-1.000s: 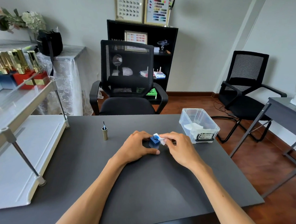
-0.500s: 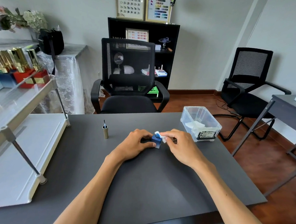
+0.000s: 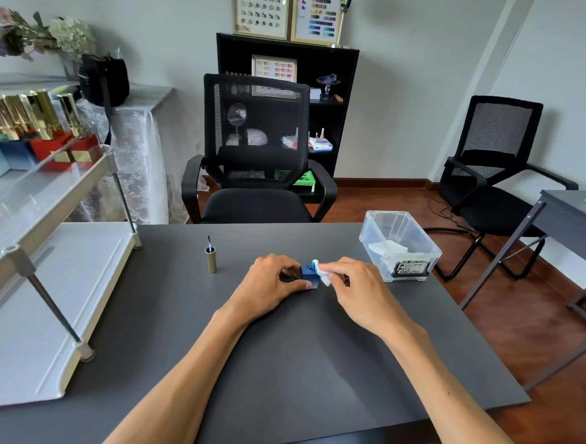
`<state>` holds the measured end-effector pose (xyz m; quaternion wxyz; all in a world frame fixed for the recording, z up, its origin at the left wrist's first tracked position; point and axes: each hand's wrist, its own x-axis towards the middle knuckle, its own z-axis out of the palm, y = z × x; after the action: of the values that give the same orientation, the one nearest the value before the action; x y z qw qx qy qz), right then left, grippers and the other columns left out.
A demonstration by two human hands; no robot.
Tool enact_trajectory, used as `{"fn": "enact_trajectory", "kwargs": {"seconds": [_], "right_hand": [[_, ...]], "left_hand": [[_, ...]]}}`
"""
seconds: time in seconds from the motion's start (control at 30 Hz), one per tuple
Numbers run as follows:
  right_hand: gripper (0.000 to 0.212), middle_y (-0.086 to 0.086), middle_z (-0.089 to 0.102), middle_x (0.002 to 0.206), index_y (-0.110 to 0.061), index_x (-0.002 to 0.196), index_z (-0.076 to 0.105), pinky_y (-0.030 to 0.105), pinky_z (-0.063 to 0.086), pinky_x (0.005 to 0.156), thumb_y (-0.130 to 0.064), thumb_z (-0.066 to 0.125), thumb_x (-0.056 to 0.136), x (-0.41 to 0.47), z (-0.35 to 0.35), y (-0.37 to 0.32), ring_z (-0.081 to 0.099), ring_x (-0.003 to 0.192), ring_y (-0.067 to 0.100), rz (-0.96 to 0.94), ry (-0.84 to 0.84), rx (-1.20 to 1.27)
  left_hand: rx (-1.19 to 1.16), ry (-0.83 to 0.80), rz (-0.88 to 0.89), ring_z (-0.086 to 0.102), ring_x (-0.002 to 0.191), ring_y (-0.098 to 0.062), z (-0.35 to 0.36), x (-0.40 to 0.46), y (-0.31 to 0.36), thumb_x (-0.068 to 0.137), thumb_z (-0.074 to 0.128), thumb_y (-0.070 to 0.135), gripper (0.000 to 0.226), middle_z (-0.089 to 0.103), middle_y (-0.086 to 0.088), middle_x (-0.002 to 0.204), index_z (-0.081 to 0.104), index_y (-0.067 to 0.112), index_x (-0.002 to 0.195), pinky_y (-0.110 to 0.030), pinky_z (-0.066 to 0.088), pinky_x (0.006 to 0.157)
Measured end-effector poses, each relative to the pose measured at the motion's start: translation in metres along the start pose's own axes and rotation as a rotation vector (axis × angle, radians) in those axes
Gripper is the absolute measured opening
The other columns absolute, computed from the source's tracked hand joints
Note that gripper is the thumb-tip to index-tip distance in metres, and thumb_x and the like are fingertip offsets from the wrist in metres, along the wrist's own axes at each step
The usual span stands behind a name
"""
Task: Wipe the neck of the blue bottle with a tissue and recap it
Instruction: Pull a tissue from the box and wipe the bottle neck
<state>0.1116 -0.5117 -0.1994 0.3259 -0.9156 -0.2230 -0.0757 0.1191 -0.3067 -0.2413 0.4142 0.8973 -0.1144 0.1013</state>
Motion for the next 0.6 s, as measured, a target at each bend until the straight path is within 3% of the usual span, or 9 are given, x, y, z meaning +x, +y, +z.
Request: {"fn": "enact_trajectory", "kwargs": {"seconds": [0.13, 0.33, 0.47, 0.6], "right_hand": [[0.030, -0.004, 0.067, 0.098, -0.017, 0.120, 0.073, 0.014, 0.039, 0.075, -0.008, 0.053, 0.100, 0.013, 0.000, -0.006, 0.058, 0.085, 0.008, 0.011, -0.030, -0.015], [0.030, -0.010, 0.061, 0.085, -0.019, 0.121, 0.073, 0.007, 0.038, 0.066, -0.009, 0.053, 0.100, 0.001, 0.001, 0.000, 0.054, 0.071, 0.000, 0.006, 0.009, -0.007], [0.033, -0.006, 0.066, 0.094, -0.020, 0.118, 0.074, 0.008, 0.038, 0.071, -0.006, 0.050, 0.100, 0.012, 0.004, -0.004, 0.058, 0.083, 0.006, 0.014, -0.022, 0.023], [0.037, -0.017, 0.060, 0.087, -0.025, 0.115, 0.075, 0.013, 0.039, 0.074, -0.005, 0.048, 0.100, 0.019, -0.005, 0.000, 0.058, 0.080, 0.001, 0.014, -0.114, 0.037]], "left_hand": [[0.024, -0.008, 0.010, 0.063, 0.086, -0.001, 0.000, -0.002, 0.001, 0.081, 0.077, 0.045, 0.025, 0.068, 0.015, 0.090, 0.075, 0.026, 0.097, -0.021, 0.050, 0.078], [0.024, 0.008, -0.014, 0.061, 0.084, -0.001, 0.000, -0.002, 0.003, 0.080, 0.077, 0.048, 0.020, 0.064, 0.020, 0.085, 0.072, 0.031, 0.089, -0.025, 0.051, 0.077], [0.066, -0.017, 0.025, 0.058, 0.088, -0.006, 0.000, -0.002, 0.003, 0.082, 0.073, 0.050, 0.024, 0.062, 0.019, 0.085, 0.072, 0.029, 0.095, -0.035, 0.052, 0.081], [0.070, -0.035, 0.019, 0.055, 0.092, -0.005, 0.000, -0.003, 0.003, 0.083, 0.072, 0.051, 0.023, 0.060, 0.023, 0.084, 0.072, 0.034, 0.100, -0.037, 0.051, 0.084]]}}
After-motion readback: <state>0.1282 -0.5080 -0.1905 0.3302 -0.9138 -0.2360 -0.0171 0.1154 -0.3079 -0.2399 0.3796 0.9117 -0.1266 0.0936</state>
